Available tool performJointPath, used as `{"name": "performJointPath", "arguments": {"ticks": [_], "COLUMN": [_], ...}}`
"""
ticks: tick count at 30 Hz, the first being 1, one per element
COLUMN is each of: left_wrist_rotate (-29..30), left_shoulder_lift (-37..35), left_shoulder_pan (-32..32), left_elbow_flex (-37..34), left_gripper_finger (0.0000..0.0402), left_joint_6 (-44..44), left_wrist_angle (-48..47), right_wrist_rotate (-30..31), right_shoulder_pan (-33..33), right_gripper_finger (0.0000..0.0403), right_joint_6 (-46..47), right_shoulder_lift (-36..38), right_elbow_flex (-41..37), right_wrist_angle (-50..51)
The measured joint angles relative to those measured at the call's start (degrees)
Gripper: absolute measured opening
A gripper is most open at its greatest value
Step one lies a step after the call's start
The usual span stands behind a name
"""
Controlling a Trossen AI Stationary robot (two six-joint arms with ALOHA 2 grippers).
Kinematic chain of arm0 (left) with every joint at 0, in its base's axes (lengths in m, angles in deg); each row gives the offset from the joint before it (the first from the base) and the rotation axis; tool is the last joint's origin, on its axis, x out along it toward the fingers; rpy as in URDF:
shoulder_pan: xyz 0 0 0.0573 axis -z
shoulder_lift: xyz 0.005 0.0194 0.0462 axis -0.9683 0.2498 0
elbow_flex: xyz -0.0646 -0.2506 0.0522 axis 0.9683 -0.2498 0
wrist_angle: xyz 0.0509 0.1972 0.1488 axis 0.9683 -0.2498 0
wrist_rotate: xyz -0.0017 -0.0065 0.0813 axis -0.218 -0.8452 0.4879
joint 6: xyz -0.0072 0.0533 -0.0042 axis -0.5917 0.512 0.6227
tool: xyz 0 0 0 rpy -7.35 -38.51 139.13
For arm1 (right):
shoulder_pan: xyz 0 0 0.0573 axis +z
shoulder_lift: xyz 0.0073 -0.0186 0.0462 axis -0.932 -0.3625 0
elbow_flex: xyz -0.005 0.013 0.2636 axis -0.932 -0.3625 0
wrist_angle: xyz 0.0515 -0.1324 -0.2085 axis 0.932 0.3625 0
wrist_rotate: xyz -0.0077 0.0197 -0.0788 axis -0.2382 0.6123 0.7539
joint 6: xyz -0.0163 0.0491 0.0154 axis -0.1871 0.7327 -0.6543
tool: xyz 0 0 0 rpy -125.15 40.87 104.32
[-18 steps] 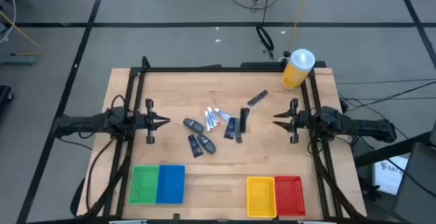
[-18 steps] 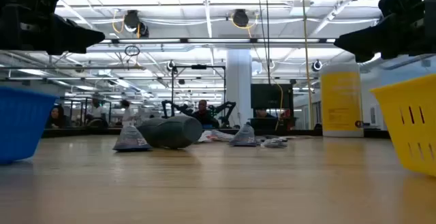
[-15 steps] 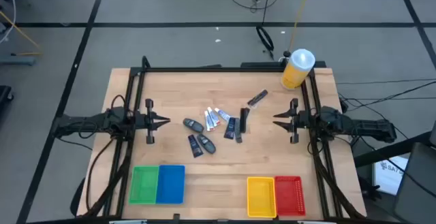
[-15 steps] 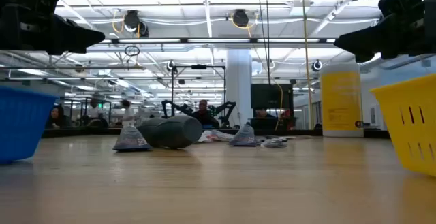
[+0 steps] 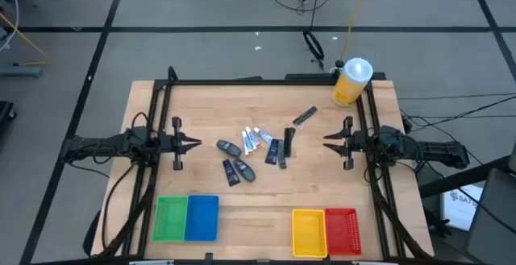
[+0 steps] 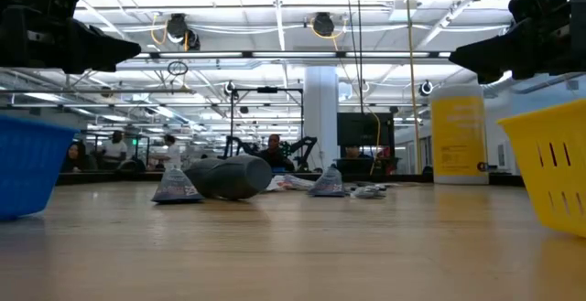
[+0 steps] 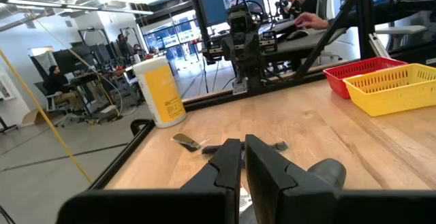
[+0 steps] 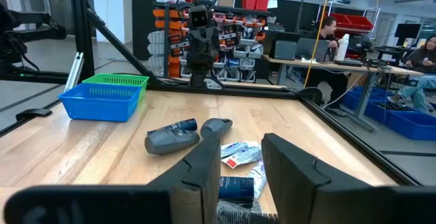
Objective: Pick & Place Travel size toiletries
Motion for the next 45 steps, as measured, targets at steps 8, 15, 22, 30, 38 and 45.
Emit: {"name": "performJointPath", "arguments": {"ticks": [8,15,22,30,38,45], "left_wrist_rotate": [0.0,0.0,0.0,0.0,0.0,0.0], "left_shoulder_lift": [0.0,0.0,0.0,0.0,0.0,0.0], "left_shoulder_pan": [0.0,0.0,0.0,0.0,0.0,0.0], "left_elbow_flex": [0.0,0.0,0.0,0.0,0.0,0.0], "left_gripper_finger": [0.0026,0.0026,0.0026,0.0026,0.0026,0.0026], "left_joint_6": [0.0,0.0,0.0,0.0,0.0,0.0], "left_wrist_angle": [0.0,0.0,0.0,0.0,0.0,0.0], "right_wrist_rotate": [0.0,0.0,0.0,0.0,0.0,-0.1], "right_shoulder_pan": [0.0,0.0,0.0,0.0,0.0,0.0], "right_gripper_finger": [0.0100,0.0100,0.0100,0.0100,0.0100,0.0100], "right_joint_6": [0.0,0.0,0.0,0.0,-6.2,-3.0], "right_shoulder_lift": [0.0,0.0,0.0,0.0,0.0,0.0], "right_elbow_flex": [0.0,0.0,0.0,0.0,0.0,0.0], "right_wrist_angle": [0.0,0.0,0.0,0.0,-3.4,-6.8]}}
